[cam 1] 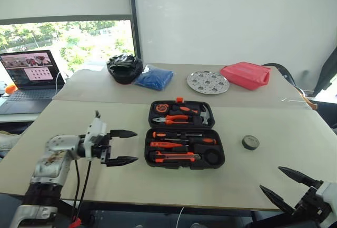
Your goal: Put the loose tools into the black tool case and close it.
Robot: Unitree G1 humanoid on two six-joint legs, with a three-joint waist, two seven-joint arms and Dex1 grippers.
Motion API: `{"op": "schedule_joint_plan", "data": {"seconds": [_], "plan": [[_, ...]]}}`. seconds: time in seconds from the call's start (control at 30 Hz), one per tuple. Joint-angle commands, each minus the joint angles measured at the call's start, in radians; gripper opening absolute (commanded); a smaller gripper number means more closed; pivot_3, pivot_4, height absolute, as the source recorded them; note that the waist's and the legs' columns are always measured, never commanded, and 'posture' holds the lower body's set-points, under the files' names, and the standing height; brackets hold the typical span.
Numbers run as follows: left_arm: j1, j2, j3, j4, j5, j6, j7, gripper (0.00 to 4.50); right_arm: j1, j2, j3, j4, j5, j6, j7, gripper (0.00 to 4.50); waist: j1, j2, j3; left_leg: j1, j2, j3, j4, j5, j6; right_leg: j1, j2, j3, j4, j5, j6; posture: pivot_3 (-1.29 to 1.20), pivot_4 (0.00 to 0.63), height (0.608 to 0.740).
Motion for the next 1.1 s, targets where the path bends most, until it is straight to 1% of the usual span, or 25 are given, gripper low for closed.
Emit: {"op": "schedule_joint_plan", "data": {"seconds": [0.03,0.07,0.17,0.23,0.33,0.4,0.47,0.5,0.53,0.57,0.6,0.63,0.7,0.9,0.93,1.0,1.1], "plan": [[-0.004,0.0,0.033,-0.038,-0.043,-0.006,0.005,4.44,-0.11,-0.114,0.008,-0.071,-0.003,0.183,-0.078,4.5,-0.003,0.0,0.0,0.0,0.0,0.0,0.0,0.0,0.0,0.0,0.0,0.001,0.0,0.0,0.0,0.0,0.15,0.74],[-0.003,-0.002,0.03,-0.054,-0.052,0.012,0.009,4.44,-0.152,-0.155,0.023,-0.077,0.002,0.253,-0.092,4.5,-0.005,0.0,0.0,0.0,0.0,0.001,0.0,0.0,0.0,0.0,0.0,0.001,0.0,0.001,0.0,0.0,0.15,0.74],[0.006,-0.008,0.026,-0.071,-0.06,0.011,0.005,4.44,-0.341,-0.3,0.13,-0.028,-0.024,0.436,-0.082,4.5,-0.015,0.0,0.0,0.0,0.0,0.001,0.001,0.001,-0.001,0.0,0.0,0.003,0.0,0.002,0.0,0.0,0.15,0.74],[0.015,-0.019,0.014,-0.09,-0.056,0.012,0.018,4.44,-0.475,-0.36,0.221,0.045,-0.056,0.532,-0.071,4.5,-0.016,0.0,0.0,0.0,-0.001,-0.001,0.0,0.001,0.0,0.0,0.001,0.001,0.0,0.002,-0.001,0.0,0.15,0.74],[0.025,-0.029,0.004,-0.113,-0.054,0.021,0.036,4.44,-0.634,-0.407,0.352,0.17,-0.115,0.605,-0.03,4.5,-0.007,-0.001,0.001,-0.003,0.0,-0.002,-0.002,0.001,0.0,-0.002,0.002,-0.001,0.0,0.004,-0.008,0.0,0.15,0.74],[0.033,-0.032,0.005,-0.124,-0.058,0.021,0.047,4.44,-0.728,-0.42,0.43,0.261,-0.159,0.627,0.006,4.5,-0.002,-0.001,0.001,-0.005,-0.001,-0.002,-0.002,-0.001,0.002,-0.004,0.001,-0.002,-0.001,0.004,-0.008,0.0,0.15,0.74],[0.039,-0.035,0.009,-0.135,-0.063,0.021,0.06,4.44,-0.802,-0.419,0.484,0.337,-0.201,0.599,0.037,4.5,0.002,0.0,0.001,-0.007,-0.002,-0.001,-0.001,-0.002,0.004,-0.006,0.0,-0.001,-0.001,0.003,-0.007,0.0,0.15,0.74],[0.043,-0.035,0.01,-0.141,-0.064,0.022,0.063,4.5,-0.833,-0.415,0.505,0.369,-0.216,0.596,0.048,4.1,0.003,0.0,0.001,-0.008,-0.002,-0.001,0.0,-0.002,0.004,-0.007,-0.001,-0.001,-0.001,0.003,-0.006,0.0,0.15,0.74],[0.047,-0.034,0.011,-0.146,-0.065,0.02,0.067,4.5,-0.863,-0.409,0.523,0.395,-0.226,0.589,0.065,3.99,0.005,0.0,0.001,-0.01,-0.002,-0.001,0.0,-0.002,0.004,-0.008,-0.002,-0.001,-0.001,0.003,-0.006,0.0,0.15,0.74],[0.05,-0.035,0.012,-0.15,-0.066,0.019,0.07,4.5,-0.885,-0.402,0.535,0.414,-0.234,0.589,0.072,3.78,0.006,0.0,0.001,-0.011,-0.002,-0.001,0.0,-0.002,0.004,-0.009,-0.002,-0.001,-0.001,0.003,-0.006,0.0,0.15,0.74],[0.052,-0.035,0.013,-0.153,-0.068,0.021,0.073,4.5,-0.904,-0.396,0.545,0.431,-0.242,0.585,0.077,3.46,0.005,0.0,0.001,-0.013,-0.002,-0.001,0.001,-0.002,0.004,-0.011,-0.002,-0.001,-0.001,0.003,-0.006,0.0,0.15,0.74],[0.054,-0.034,0.013,-0.156,-0.069,0.022,0.076,4.5,-0.92,-0.391,0.557,0.448,-0.252,0.574,0.089,2.91,0.005,0.0,0.001,-0.014,-0.002,-0.001,0.001,-0.002,0.004,-0.013,-0.002,-0.001,0.0,0.003,-0.006,0.0,0.15,0.74],[0.058,-0.034,0.011,-0.159,-0.07,0.023,0.079,4.5,-0.946,-0.389,0.582,0.479,-0.277,0.559,0.11,2.42,0.006,0.0,0.001,-0.016,-0.002,-0.001,0.001,-0.002,0.004,-0.016,-0.001,-0.001,0.001,0.004,-0.006,0.0,0.15,0.74],[0.059,-0.033,0.007,-0.159,-0.068,0.022,0.079,4.5,-0.978,-0.399,0.596,0.518,-0.295,0.535,0.178,0.27,0.005,0.0,0.001,-0.018,-0.002,-0.001,0.001,-0.002,0.004,-0.018,-0.001,-0.001,0.002,0.004,-0.007,0.0,0.15,0.74],[0.058,-0.034,0.006,-0.158,-0.067,0.021,0.078,4.5,-0.982,-0.398,0.596,0.524,-0.299,0.533,0.183,0.08,0.005,0.0,0.001,-0.018,-0.002,-0.001,0.001,-0.002,0.004,-0.018,-0.001,-0.001,0.002,0.004,-0.007,0.0,0.15,0.74],[0.057,-0.035,0.002,-0.157,-0.065,0.018,0.076,4.5,-0.995,-0.395,0.592,0.544,-0.309,0.501,0.192,0.08,0.004,0.0,0.001,-0.018,-0.002,-0.001,0.001,-0.002,0.004,-0.018,-0.001,-0.001,0.002,0.004,-0.007,0.0,0.15,0.74],[0.056,-0.038,-0.001,-0.159,-0.063,0.016,0.077,4.5,-1.011,-0.369,0.546,0.523,-0.251,0.409,0.247,0.08,0.003,0.0,0.001,-0.017,-0.002,-0.001,0.001,-0.002,0.004,-0.018,-0.001,-0.001,0.002,0.004,-0.007,0.0,0.15,0.74]]}}
